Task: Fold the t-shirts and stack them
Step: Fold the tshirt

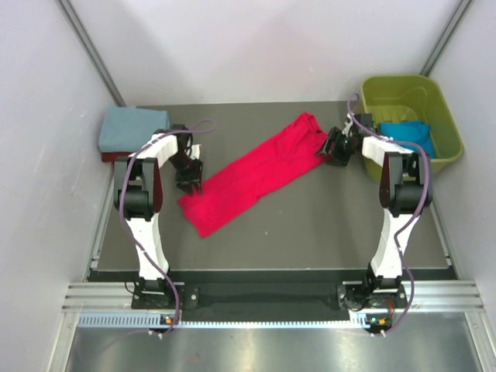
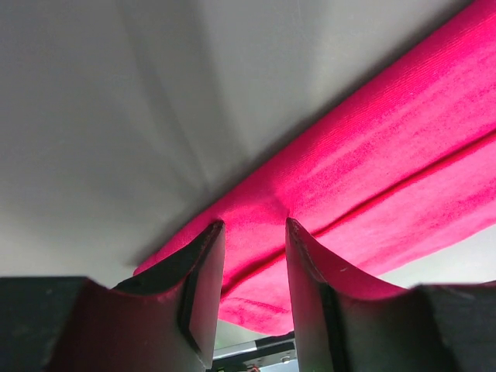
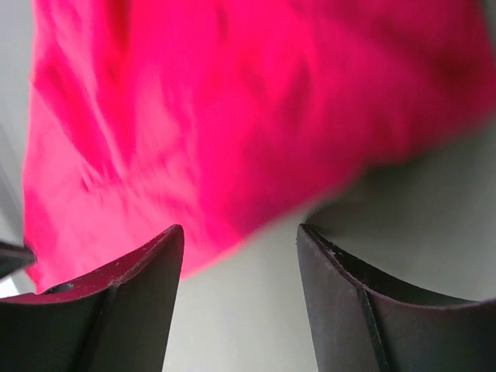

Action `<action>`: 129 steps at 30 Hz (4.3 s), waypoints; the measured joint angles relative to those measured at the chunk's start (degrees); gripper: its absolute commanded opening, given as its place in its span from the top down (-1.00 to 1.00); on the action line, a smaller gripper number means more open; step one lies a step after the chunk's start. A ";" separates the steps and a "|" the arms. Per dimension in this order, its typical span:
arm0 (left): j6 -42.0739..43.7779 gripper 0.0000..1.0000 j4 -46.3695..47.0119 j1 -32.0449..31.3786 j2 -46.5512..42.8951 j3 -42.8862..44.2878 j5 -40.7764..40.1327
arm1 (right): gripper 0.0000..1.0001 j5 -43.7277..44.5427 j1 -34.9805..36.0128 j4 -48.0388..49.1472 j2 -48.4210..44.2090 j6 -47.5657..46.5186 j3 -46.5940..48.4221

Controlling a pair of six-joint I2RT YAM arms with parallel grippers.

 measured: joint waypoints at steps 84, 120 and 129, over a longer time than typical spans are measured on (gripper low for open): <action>-0.11 1.00 3.04 -10.56 -12.83 -23.28 8.61 | 0.96 8.94 7.17 5.46 36.85 1.16 54.36; -1.11 1.00 2.23 -19.15 -15.58 -16.94 15.63 | -0.44 7.02 7.34 2.01 -11.10 -4.44 7.87; -2.27 1.00 -0.37 -20.44 -2.75 -12.37 15.58 | -0.44 7.04 6.60 2.43 -11.10 -4.50 7.74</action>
